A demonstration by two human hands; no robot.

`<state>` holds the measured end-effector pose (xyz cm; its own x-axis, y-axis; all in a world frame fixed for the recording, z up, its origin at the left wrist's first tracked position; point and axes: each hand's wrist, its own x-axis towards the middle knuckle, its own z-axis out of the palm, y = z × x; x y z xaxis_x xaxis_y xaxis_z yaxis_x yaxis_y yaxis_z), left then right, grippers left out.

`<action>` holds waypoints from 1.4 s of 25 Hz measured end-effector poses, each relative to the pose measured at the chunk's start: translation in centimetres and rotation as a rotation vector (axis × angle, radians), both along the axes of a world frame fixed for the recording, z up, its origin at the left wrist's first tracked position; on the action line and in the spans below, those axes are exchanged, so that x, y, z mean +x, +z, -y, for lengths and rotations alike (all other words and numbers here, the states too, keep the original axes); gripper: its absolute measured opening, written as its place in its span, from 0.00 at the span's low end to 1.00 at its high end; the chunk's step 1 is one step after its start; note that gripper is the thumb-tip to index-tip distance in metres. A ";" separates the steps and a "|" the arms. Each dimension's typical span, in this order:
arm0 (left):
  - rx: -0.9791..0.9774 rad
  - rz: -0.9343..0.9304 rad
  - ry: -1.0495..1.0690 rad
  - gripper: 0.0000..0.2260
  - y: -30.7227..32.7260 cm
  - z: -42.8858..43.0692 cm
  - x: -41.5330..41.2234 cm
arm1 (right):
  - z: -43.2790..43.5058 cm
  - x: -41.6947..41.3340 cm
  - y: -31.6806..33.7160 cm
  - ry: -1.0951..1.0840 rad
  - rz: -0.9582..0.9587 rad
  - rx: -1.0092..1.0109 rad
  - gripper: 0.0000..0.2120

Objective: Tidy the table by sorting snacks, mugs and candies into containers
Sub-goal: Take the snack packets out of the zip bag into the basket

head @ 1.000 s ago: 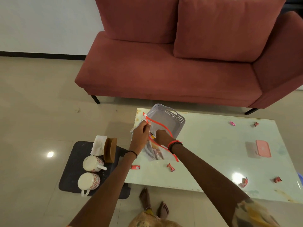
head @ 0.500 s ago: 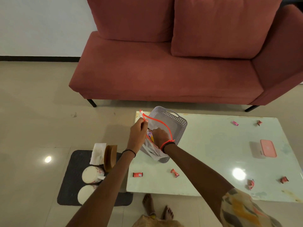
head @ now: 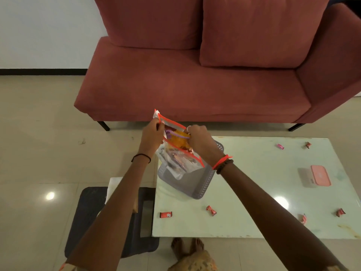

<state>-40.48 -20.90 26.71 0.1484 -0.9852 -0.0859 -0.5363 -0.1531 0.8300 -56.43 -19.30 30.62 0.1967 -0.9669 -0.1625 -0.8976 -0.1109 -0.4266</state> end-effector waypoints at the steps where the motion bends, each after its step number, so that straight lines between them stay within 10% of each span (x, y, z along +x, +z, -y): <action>1: -0.017 0.006 0.013 0.12 0.2 0.5 0.4 | 0.5 -0.6 0.6 -0.066 0.085 0.019 0.15; 7: -0.063 0.017 0.083 0.11 0.4 3.4 2.4 | 3.6 -4.9 1.0 -0.452 0.896 0.192 0.16; 12: -0.074 0.005 0.143 0.11 -0.9 5.7 3.5 | 7.1 -7.9 -3.3 -0.602 1.141 0.085 0.15; 21: -0.156 0.034 0.221 0.12 -6.2 8.5 5.9 | 11.5 -7.6 -21.1 -0.520 0.468 0.120 0.14; 35: -0.254 0.063 0.275 0.12 -10.5 9.2 7.8 | 14.8 -5.8 -32.5 -0.528 0.287 0.157 0.16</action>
<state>-32.68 -30.09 16.21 0.4074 -0.8966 0.1735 -0.5552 -0.0924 0.8265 -62.22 -34.13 -1.88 -0.2443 -0.9146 -0.3223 -0.6614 0.4002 -0.6343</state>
